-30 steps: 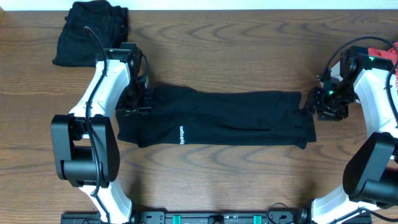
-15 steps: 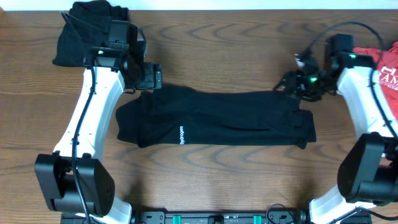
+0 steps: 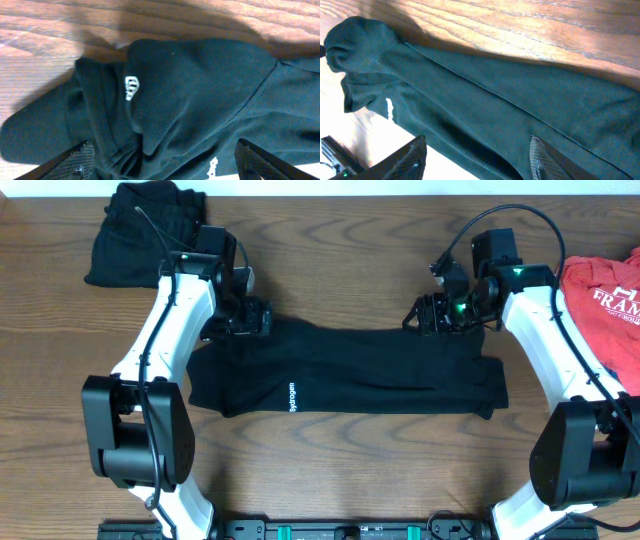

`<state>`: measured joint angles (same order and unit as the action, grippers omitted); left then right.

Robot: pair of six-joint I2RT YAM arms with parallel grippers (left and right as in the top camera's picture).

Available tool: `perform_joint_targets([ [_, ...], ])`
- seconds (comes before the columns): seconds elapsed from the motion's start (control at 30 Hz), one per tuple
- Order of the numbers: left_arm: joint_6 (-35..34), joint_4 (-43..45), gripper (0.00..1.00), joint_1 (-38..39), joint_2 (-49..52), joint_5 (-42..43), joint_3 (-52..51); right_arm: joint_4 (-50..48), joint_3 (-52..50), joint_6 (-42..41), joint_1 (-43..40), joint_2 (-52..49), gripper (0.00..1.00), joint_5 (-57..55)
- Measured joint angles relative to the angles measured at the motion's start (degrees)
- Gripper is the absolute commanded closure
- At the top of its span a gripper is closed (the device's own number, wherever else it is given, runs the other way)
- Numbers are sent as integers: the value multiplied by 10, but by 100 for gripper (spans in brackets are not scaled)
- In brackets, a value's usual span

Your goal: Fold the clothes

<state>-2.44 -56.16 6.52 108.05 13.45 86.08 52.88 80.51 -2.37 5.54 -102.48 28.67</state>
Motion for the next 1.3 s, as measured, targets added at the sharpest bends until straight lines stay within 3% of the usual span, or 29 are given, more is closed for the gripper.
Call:
perform_joint_targets([
  [0.63,23,0,11,0,40,86,-2,-3,0,0,0,0,37,-2],
  [0.73,23,-4,19,0,42,98,-5,-3,0,0,0,0,40,-2],
  [0.93,24,-28,58,0,42,107,-11,-3,0,-4,0,0,63,-2],
  [1.13,33,-50,92,0,42,108,-13,-1,0,-5,0,0,64,-2],
  [1.3,38,-90,94,0,42,84,-13,3,0,-5,0,0,64,-2],
])
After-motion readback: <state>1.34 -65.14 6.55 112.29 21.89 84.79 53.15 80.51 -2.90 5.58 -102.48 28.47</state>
